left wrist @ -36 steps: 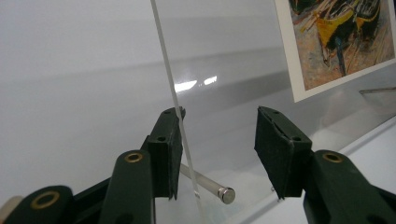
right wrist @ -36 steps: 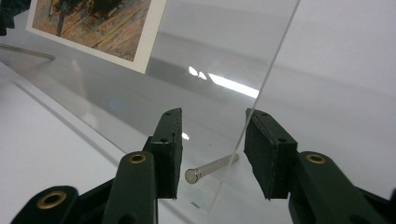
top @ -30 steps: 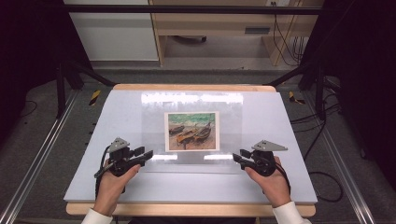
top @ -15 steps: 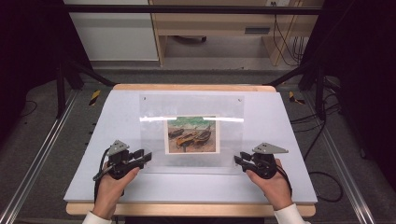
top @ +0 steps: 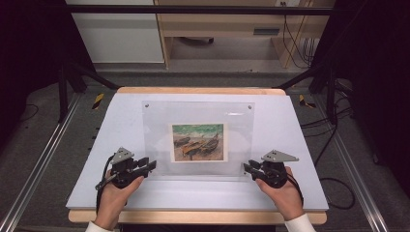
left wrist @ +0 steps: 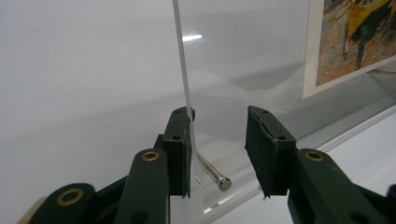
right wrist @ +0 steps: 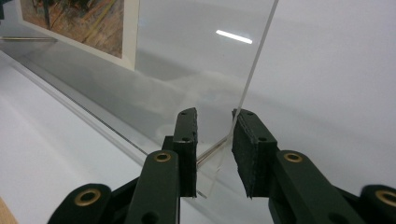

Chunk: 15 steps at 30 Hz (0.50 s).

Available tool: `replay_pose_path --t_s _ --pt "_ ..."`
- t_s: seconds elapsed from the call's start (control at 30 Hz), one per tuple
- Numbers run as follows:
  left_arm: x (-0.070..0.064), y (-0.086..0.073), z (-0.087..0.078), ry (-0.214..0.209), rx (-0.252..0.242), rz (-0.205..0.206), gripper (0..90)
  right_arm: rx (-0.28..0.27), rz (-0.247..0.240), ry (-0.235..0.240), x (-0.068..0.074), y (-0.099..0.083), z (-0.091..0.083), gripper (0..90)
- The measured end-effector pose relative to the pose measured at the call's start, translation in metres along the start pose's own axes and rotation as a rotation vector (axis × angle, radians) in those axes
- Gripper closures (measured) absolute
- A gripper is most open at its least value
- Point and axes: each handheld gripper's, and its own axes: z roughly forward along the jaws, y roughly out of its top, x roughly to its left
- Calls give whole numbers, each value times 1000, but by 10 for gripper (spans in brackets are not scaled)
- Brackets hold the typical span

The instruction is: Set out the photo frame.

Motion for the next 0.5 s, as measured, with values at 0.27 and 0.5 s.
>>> replay_pose_path --t_s 0.27,0.5 --pt "-1 -3 -2 -4 11 5 612 -2 4 3 1 -4 -1 718" --pt "-2 -5 -4 -5 20 6 613 4 3 9 2 -6 -2 720"
